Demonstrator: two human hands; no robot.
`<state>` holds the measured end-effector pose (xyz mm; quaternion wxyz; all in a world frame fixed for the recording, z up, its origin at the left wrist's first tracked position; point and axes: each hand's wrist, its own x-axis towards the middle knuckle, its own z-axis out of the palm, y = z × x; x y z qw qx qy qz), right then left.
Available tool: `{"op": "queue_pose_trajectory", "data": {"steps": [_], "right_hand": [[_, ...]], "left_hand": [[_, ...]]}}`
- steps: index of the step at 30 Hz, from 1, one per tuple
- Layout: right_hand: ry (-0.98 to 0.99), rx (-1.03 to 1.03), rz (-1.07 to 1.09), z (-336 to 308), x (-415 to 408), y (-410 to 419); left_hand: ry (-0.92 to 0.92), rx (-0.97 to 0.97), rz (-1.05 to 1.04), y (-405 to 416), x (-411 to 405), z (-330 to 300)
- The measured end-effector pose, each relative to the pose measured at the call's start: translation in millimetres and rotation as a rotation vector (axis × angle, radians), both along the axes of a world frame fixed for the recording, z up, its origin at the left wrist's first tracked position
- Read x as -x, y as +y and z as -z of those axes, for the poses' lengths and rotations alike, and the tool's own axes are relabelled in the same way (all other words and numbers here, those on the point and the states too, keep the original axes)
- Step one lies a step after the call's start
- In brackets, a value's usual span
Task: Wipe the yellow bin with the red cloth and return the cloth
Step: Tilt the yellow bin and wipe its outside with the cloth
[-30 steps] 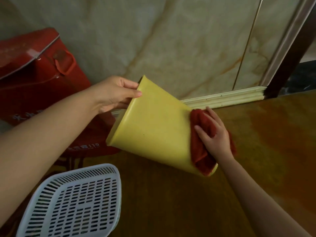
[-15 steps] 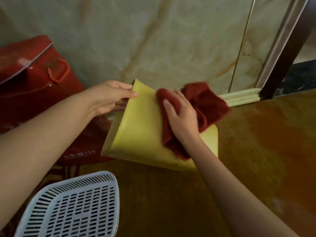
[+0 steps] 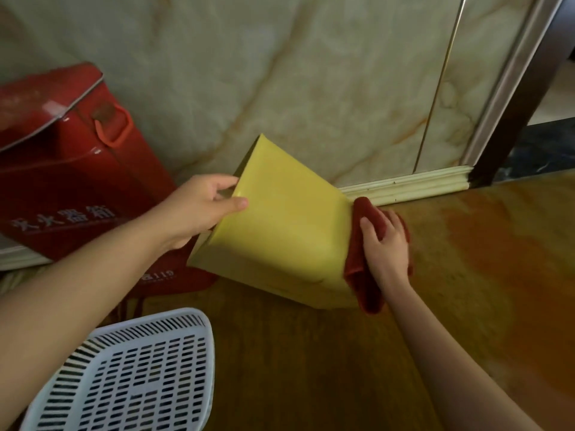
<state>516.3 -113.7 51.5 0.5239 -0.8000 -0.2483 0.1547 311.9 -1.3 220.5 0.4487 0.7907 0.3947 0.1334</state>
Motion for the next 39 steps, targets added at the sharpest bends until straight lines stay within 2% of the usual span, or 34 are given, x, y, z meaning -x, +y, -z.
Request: {"op": "queue_pose_trajectory", "data": {"steps": [4, 6, 8, 10, 12, 16, 17, 20, 22, 24, 27, 30, 32, 34, 36, 39], "right_hand": [[-0.201, -0.269, -0.257, -64.1, 44.5, 25.1], [-0.274, -0.331, -0.318, -91.4, 50.6, 39.4], [-0.33, -0.356, -0.319, -92.4, 43.4, 38.9], [-0.343, -0.337, -0.31, -66.1, 27.2, 22.4], [-0.262, -0.221, -0.209, -26.9, 2.3, -0.5], [0.084, -0.018, 0.005, 14.3, -45.9, -16.3], [0.109, -0.012, 0.021, 15.7, -51.3, -13.1], [0.171, -0.069, 0.077, 14.3, -53.1, -5.1], [0.194, -0.12, 0.121, 5.8, -40.7, 0.1], [0.094, -0.222, 0.115, -12.7, -14.6, 8.7], [-0.192, -0.421, -0.151, -58.1, 39.2, 28.8], [-0.458, -0.339, -0.357, -79.8, 55.9, 49.9], [-0.502, -0.276, -0.415, -66.9, 45.7, 49.7], [-0.484, -0.256, -0.45, -33.6, 33.7, 36.7], [-0.435, -0.193, -0.397, 9.9, 22.7, 18.4], [-0.092, -0.035, -0.199, 59.6, 10.5, -3.4]], "left_hand": [[0.015, 0.017, -0.022, -9.7, -38.1, -7.2], [-0.017, 0.058, -0.069, -5.8, -52.0, -12.4], [0.015, 0.088, -0.095, -1.9, -56.5, -16.2], [0.054, 0.11, -0.098, 3.6, -55.2, -17.0], [0.064, 0.13, -0.135, 9.3, -53.3, -18.1], [-0.047, 0.189, -0.083, 5.3, -55.3, -18.1], [0.003, 0.129, -0.025, -0.4, -53.9, -14.9], [0.239, -0.219, 0.101, -18.4, -34.9, -0.3], [0.239, -0.276, 0.066, -19.5, -20.4, 4.1], [0.178, -0.197, 0.051, -18.1, -18.4, 4.5], [0.061, -0.091, 0.007, -8.1, -32.7, -0.3], [-0.028, 0.003, -0.031, 7.1, -36.8, -9.3], [0.029, 0.032, -0.049, 17.5, -27.8, -7.1], [0.093, 0.098, -0.073, 24.3, -14.1, 1.0], [0.076, 0.141, -0.127, 31.1, -8.0, 8.9], [0.009, 0.182, -0.216, 35.5, -9.5, 9.5]]}}
